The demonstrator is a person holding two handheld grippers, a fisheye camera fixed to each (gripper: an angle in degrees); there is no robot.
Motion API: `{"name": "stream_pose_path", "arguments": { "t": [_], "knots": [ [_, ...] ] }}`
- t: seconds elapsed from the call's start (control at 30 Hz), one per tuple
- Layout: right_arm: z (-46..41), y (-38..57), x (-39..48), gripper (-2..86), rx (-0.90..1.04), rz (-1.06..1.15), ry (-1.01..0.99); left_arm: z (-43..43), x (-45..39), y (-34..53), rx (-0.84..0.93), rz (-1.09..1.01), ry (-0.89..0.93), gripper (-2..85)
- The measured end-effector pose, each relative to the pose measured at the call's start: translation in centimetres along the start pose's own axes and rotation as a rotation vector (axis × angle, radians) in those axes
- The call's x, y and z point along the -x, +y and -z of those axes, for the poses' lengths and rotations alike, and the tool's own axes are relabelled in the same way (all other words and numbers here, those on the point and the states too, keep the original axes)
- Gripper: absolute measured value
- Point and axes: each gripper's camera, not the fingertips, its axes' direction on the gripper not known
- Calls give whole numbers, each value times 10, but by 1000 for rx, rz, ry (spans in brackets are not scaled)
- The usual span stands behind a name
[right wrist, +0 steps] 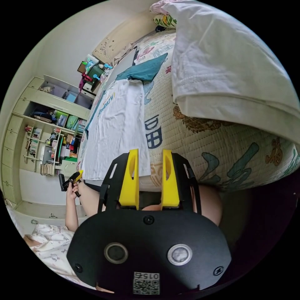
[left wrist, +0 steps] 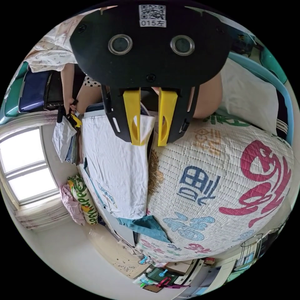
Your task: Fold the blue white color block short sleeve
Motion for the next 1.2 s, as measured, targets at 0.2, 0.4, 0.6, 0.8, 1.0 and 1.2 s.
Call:
{"name": "stream_pose_path", "arguments": {
  "t": [0.2, 0.4, 0.6, 0.8, 1.0, 1.2],
  "knots": [
    [3, 14, -6, 99, 33, 20, -21, -7, 13, 9, 0, 36, 18, 34],
    [1, 22, -7, 70, 74, 35, 36, -10, 16, 22, -23, 29, -18, 14],
    [1, 30, -16, 15, 126, 22, 26, -10, 29, 33, -38, 38, 22, 1],
    [10, 46, -20, 1, 102, 29, 18, -7, 37, 48, -70, 41, 56, -7],
    [17, 61, -28, -1, 103, 38, -18, -1, 43, 62, -96, 34, 86, -8],
    [17, 73, -29, -2, 141, 68, -47, 1, 39, 72, -107, 47, 52, -8]
  ]
}}
